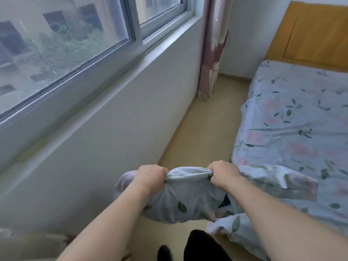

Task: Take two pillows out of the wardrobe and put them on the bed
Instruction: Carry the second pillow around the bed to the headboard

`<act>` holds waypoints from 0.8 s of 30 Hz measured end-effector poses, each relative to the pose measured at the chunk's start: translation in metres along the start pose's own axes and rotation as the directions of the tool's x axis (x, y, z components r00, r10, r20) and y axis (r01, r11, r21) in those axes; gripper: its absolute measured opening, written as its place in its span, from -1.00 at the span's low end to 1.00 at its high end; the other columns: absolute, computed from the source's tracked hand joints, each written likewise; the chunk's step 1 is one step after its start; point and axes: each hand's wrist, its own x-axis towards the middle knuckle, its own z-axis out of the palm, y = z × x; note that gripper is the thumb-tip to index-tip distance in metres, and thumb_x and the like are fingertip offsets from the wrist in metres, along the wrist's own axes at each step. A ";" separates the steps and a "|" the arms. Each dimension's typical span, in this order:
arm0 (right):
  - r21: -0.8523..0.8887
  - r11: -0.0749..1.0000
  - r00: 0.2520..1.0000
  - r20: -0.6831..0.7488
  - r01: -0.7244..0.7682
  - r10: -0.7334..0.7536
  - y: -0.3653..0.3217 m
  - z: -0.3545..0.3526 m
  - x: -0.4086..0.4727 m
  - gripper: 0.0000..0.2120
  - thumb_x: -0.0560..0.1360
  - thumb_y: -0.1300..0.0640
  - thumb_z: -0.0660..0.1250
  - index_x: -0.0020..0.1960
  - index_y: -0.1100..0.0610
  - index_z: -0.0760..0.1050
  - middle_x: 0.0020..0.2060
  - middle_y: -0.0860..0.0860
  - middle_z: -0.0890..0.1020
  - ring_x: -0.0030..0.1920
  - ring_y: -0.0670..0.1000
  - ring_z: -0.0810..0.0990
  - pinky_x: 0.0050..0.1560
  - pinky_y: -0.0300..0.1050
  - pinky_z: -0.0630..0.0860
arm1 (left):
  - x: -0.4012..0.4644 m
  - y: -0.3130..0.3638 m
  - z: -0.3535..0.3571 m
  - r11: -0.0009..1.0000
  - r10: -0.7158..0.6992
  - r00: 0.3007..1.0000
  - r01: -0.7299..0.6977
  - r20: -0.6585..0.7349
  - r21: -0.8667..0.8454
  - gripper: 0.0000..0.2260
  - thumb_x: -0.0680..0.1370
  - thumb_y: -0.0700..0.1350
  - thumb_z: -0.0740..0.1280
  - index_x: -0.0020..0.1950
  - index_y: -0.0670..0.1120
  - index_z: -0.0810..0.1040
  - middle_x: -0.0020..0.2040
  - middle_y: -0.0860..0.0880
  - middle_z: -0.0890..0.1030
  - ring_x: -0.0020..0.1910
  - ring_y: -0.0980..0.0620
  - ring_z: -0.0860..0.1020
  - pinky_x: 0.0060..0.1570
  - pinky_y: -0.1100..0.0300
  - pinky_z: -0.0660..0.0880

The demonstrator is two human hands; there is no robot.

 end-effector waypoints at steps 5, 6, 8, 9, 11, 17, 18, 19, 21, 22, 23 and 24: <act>0.073 0.985 0.988 -0.004 -0.154 0.154 0.031 -0.030 0.057 -0.81 0.39 0.24 0.18 -0.37 0.04 0.34 -0.19 0.00 0.60 -0.18 0.10 0.50 -0.17 -0.13 0.39 | 0.088 -0.007 -0.042 0.987 0.145 0.988 -0.142 -0.047 0.071 -0.86 0.50 -0.15 0.18 -0.03 0.01 0.49 -0.05 0.00 0.61 -0.01 -0.09 0.57 -0.24 0.14 0.31; 0.076 0.982 0.984 -0.001 -0.175 0.176 0.039 -0.036 0.069 -0.81 0.39 0.24 0.17 -0.37 0.04 0.34 -0.22 -0.01 0.57 -0.18 0.10 0.50 -0.18 -0.13 0.39 | 0.107 -0.006 -0.051 0.985 0.160 0.986 -0.156 -0.046 0.078 -0.87 0.50 -0.15 0.18 -0.04 0.00 0.49 -0.05 0.00 0.62 -0.01 -0.09 0.57 -0.24 0.14 0.31; 0.096 0.971 0.976 0.001 -0.217 0.218 0.062 -0.049 0.100 -0.81 0.39 0.24 0.17 -0.37 0.04 0.33 -0.25 -0.02 0.53 -0.18 0.11 0.49 -0.19 -0.14 0.38 | 0.153 -0.001 -0.071 0.978 0.189 0.981 -0.185 -0.041 0.093 -0.88 0.49 -0.16 0.19 -0.06 0.00 0.48 -0.05 0.00 0.62 -0.02 -0.10 0.57 -0.23 0.14 0.32; 0.111 0.967 0.973 0.000 -0.228 0.230 0.073 -0.055 0.115 -0.80 0.40 0.25 0.16 -0.37 0.04 0.32 -0.25 -0.02 0.53 -0.19 0.11 0.49 -0.21 -0.15 0.37 | 0.174 0.003 -0.080 0.975 0.201 0.979 -0.197 -0.037 0.099 -0.89 0.48 -0.16 0.19 -0.07 0.00 0.47 -0.05 -0.01 0.62 -0.01 -0.10 0.57 -0.23 0.14 0.32; 0.136 0.961 0.969 -0.005 -0.243 0.246 0.097 -0.067 0.145 -0.80 0.40 0.25 0.16 -0.35 0.04 0.33 -0.25 -0.01 0.53 -0.20 0.11 0.49 -0.26 -0.17 0.34 | 0.216 0.010 -0.099 0.968 0.225 0.974 -0.220 -0.031 0.119 -0.90 0.47 -0.16 0.19 -0.09 0.02 0.45 -0.04 -0.01 0.62 -0.01 -0.10 0.57 -0.22 0.14 0.34; 0.196 0.934 0.950 -0.026 -0.299 0.310 0.169 -0.116 0.220 -0.82 0.42 0.26 0.16 -0.26 0.02 0.43 -0.26 -0.02 0.52 -0.20 0.09 0.49 -0.21 -0.15 0.37 | 0.334 0.041 -0.169 0.931 0.315 0.948 -0.300 -0.044 0.208 -0.88 0.49 -0.17 0.19 -0.13 0.07 0.39 -0.02 -0.02 0.62 0.00 -0.12 0.58 -0.23 0.15 0.31; 0.212 0.927 0.946 -0.039 -0.308 0.323 0.179 -0.125 0.230 -0.82 0.42 0.26 0.16 -0.23 0.02 0.45 -0.24 -0.01 0.53 -0.19 0.09 0.50 -0.21 -0.15 0.37 | 0.351 0.045 -0.180 0.925 0.330 0.942 -0.310 -0.059 0.218 -0.89 0.48 -0.16 0.19 -0.13 0.07 0.39 -0.02 -0.02 0.62 0.00 -0.12 0.58 -0.23 0.15 0.31; 0.224 0.920 0.938 -0.052 -0.323 0.342 0.191 -0.135 0.242 -0.82 0.42 0.26 0.16 -0.22 0.02 0.45 -0.23 -0.01 0.53 -0.19 0.08 0.49 -0.21 -0.15 0.37 | 0.371 0.050 -0.192 0.917 0.350 0.934 -0.325 -0.073 0.232 -0.89 0.48 -0.16 0.19 -0.12 0.06 0.41 -0.02 -0.01 0.62 0.00 -0.12 0.58 -0.23 0.15 0.32; 0.220 0.912 0.929 -0.061 -0.345 0.366 0.207 -0.150 0.256 -0.81 0.43 0.26 0.16 -0.29 0.02 0.40 -0.26 -0.02 0.50 -0.19 0.08 0.48 -0.20 -0.14 0.35 | 0.399 0.056 -0.207 0.900 0.386 0.917 -0.351 -0.097 0.260 -0.87 0.49 -0.14 0.19 -0.05 0.05 0.48 -0.03 -0.01 0.63 0.00 -0.11 0.59 -0.22 0.14 0.34; 0.221 0.906 0.922 -0.061 -0.360 0.382 0.215 -0.157 0.264 -0.79 0.43 0.26 0.15 -0.33 0.03 0.35 -0.29 -0.03 0.48 -0.19 0.08 0.47 -0.22 -0.15 0.34 | 0.415 0.058 -0.213 0.893 0.402 0.911 -0.366 -0.096 0.263 -0.85 0.49 -0.13 0.18 -0.03 0.05 0.50 -0.03 0.00 0.63 -0.01 -0.11 0.59 -0.22 0.14 0.34; 0.225 0.900 0.917 -0.058 -0.374 0.395 0.222 -0.163 0.274 -0.77 0.43 0.27 0.15 -0.35 0.03 0.31 -0.32 -0.04 0.45 -0.21 0.08 0.46 -0.24 -0.15 0.33 | 0.430 0.061 -0.219 0.885 0.415 0.906 -0.379 -0.089 0.270 -0.85 0.49 -0.13 0.18 -0.03 0.05 0.50 -0.04 0.00 0.63 -0.01 -0.11 0.59 -0.23 0.14 0.35; 0.234 0.893 0.911 -0.055 -0.386 0.408 0.229 -0.168 0.284 -0.76 0.43 0.27 0.16 -0.36 0.03 0.30 -0.33 -0.04 0.45 -0.22 0.08 0.46 -0.27 -0.15 0.32 | 0.446 0.063 -0.225 0.880 0.423 0.902 -0.387 -0.085 0.275 -0.86 0.49 -0.12 0.19 -0.03 0.05 0.50 -0.05 0.00 0.63 -0.03 -0.11 0.59 -0.23 0.14 0.35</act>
